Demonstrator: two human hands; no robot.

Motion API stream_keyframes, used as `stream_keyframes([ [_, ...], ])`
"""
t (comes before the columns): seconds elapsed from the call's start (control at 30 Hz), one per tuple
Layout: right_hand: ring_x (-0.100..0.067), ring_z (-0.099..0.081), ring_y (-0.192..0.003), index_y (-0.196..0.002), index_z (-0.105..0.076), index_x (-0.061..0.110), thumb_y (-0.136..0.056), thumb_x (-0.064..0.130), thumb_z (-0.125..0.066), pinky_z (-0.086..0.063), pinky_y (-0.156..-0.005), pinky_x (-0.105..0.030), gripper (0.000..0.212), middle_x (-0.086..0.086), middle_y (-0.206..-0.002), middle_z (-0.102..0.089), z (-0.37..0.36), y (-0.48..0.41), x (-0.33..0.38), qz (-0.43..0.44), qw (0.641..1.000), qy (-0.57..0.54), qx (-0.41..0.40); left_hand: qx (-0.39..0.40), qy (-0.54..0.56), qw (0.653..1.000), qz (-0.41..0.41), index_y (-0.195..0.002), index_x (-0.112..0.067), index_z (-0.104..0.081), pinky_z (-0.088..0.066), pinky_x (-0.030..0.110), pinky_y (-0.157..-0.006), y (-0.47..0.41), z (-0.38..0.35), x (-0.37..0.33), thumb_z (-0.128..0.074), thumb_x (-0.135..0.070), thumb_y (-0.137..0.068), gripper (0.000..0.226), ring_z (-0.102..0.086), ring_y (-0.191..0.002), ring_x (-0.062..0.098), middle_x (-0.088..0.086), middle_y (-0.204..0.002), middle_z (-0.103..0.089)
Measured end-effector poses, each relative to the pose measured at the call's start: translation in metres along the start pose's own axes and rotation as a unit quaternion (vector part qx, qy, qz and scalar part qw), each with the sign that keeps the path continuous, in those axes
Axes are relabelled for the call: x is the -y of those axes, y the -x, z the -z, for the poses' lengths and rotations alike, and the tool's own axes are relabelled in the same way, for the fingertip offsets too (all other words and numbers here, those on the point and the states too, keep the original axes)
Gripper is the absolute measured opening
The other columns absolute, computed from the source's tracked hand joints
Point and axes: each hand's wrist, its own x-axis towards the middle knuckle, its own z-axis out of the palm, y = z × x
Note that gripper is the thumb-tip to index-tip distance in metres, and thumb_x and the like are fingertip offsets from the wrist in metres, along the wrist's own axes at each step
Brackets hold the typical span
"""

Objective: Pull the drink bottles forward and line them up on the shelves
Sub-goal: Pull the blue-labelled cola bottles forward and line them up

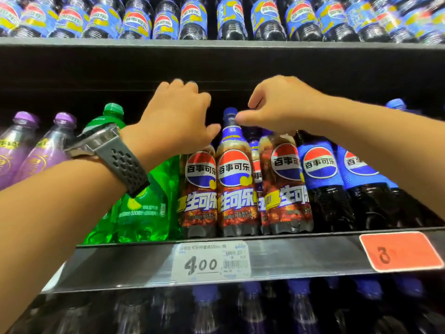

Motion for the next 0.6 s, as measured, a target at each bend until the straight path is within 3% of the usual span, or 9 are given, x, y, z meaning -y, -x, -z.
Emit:
stream_keyframes([
  [0.07,-0.012,-0.064,-0.061,-0.088,-0.071,0.017,-0.080,0.042,-0.061,-0.045,-0.057,-0.022,0.028,-0.005,-0.079,-0.072,0.013,0.003,-0.021,-0.010,0.998,-0.010,-0.064,-0.051,0.129,0.990,0.002,-0.120,-0.018,-0.058,-0.041,0.040,-0.090,-0.006,0.008,-0.018,-0.052,-0.055,-0.083,0.053,-0.053,-0.105,0.030,0.009,-0.114,-0.059],
  [0.1,-0.014,-0.063,-0.065,-0.088,-0.071,0.018,-0.081,0.037,-0.060,-0.043,-0.062,-0.022,0.023,-0.005,-0.083,-0.072,0.018,0.004,-0.032,-0.021,0.996,-0.001,-0.083,-0.046,0.198,0.979,0.004,-0.121,-0.018,-0.057,-0.043,0.038,-0.089,-0.010,0.011,-0.028,-0.054,-0.055,-0.083,0.052,-0.054,-0.104,0.027,0.007,-0.114,-0.060],
  [0.2,-0.028,-0.061,-0.098,-0.097,-0.068,0.014,-0.081,0.036,-0.063,-0.042,-0.078,-0.027,0.028,-0.009,-0.103,-0.069,0.024,0.009,-0.066,-0.065,0.994,0.047,-0.069,0.016,0.296,0.955,0.013,-0.127,-0.020,-0.051,-0.046,0.035,-0.088,-0.019,0.012,-0.061,-0.054,-0.062,-0.081,0.062,-0.058,-0.102,0.024,0.004,-0.116,-0.061],
  [0.33,-0.033,-0.059,-0.103,-0.110,-0.061,0.004,-0.081,0.050,-0.063,-0.047,-0.087,-0.037,0.055,-0.014,-0.108,-0.067,0.018,0.018,-0.087,-0.093,0.994,0.046,-0.027,0.025,0.288,0.957,0.017,-0.130,-0.018,-0.045,-0.046,0.042,-0.091,-0.027,0.006,-0.088,-0.052,-0.073,-0.075,0.078,-0.057,-0.106,0.029,0.007,-0.114,-0.062],
  [0.47,-0.034,-0.057,-0.104,-0.110,-0.062,0.004,-0.088,0.055,-0.052,-0.046,-0.089,-0.038,0.056,-0.015,-0.111,-0.065,0.017,0.018,-0.094,-0.076,0.996,0.038,-0.036,0.068,0.243,0.967,0.029,-0.129,-0.021,-0.045,-0.038,0.041,-0.093,-0.031,-0.001,-0.096,-0.052,-0.074,-0.072,0.079,-0.055,-0.107,0.030,0.003,-0.110,-0.065],
  [0.6,-0.031,-0.057,-0.104,-0.112,-0.060,0.007,-0.084,0.059,-0.055,-0.047,-0.089,-0.039,0.059,-0.010,-0.109,-0.065,0.016,0.017,-0.094,-0.074,0.997,0.021,-0.017,0.095,0.274,0.956,0.052,-0.131,-0.024,-0.043,-0.031,0.038,-0.095,-0.029,0.000,-0.094,-0.058,-0.067,-0.074,0.073,-0.055,-0.107,0.024,-0.003,-0.110,-0.065],
])
